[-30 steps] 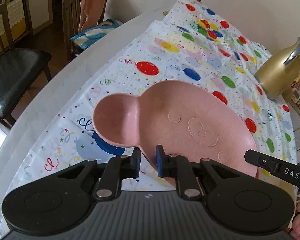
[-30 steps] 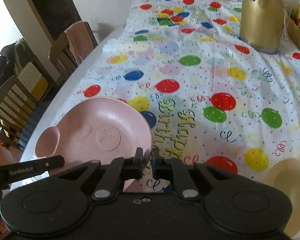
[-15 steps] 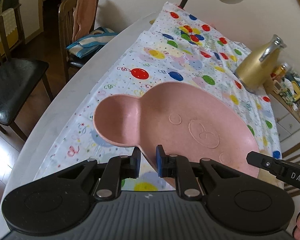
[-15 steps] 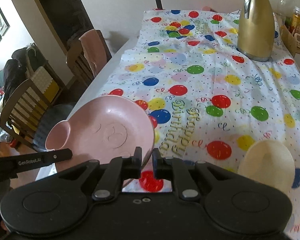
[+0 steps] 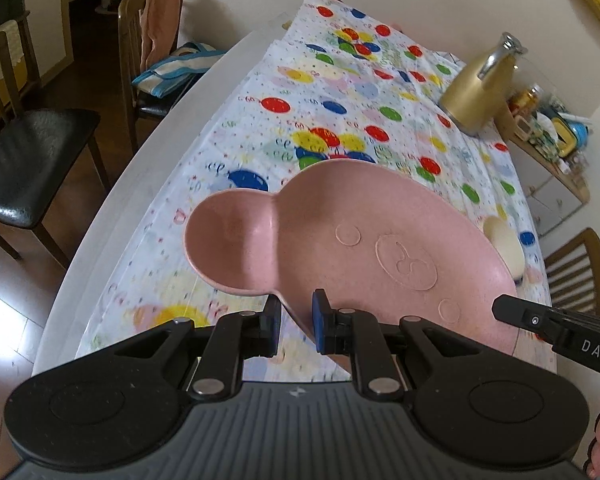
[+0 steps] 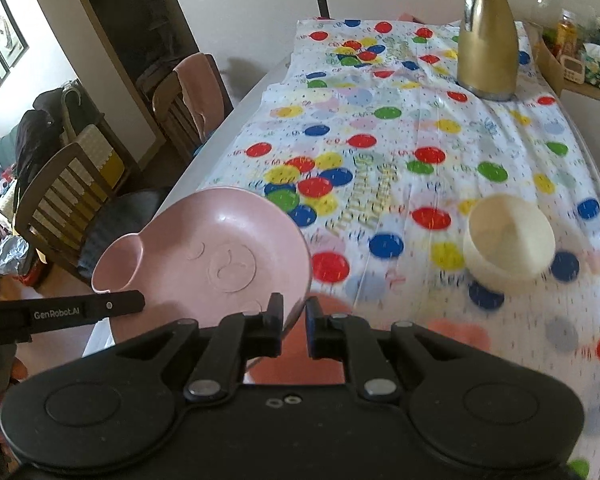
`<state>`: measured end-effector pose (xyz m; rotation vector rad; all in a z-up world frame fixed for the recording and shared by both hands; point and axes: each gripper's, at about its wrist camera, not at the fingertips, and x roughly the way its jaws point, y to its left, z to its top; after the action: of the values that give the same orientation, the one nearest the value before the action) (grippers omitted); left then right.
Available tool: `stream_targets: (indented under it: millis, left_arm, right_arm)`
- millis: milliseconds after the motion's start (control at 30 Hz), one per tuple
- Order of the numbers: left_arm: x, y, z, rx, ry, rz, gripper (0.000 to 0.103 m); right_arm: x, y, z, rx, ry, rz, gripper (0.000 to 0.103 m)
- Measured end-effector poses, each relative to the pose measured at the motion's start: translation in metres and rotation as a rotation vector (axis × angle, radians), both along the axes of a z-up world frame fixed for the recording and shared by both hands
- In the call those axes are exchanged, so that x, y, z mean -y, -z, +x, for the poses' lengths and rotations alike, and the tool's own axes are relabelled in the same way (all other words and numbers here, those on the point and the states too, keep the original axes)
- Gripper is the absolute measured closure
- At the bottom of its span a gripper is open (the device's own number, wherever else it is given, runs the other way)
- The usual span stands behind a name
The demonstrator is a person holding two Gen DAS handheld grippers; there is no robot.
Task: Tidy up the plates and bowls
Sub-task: 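Lift the pink bear plate with both grippers toward the white plate stack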
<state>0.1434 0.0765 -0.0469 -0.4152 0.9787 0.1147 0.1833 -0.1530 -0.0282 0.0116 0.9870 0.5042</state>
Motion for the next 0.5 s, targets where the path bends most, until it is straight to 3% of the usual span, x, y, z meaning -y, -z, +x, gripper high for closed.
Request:
stream_targets:
  millis: [500]
  left_arm:
    - [0.001, 0.003, -0.077, -0.025, 0.071, -0.031, 0.088]
  right_arm:
    - [0.011, 0.001, -0.093, -0.018, 0.058, 0.020, 0.092]
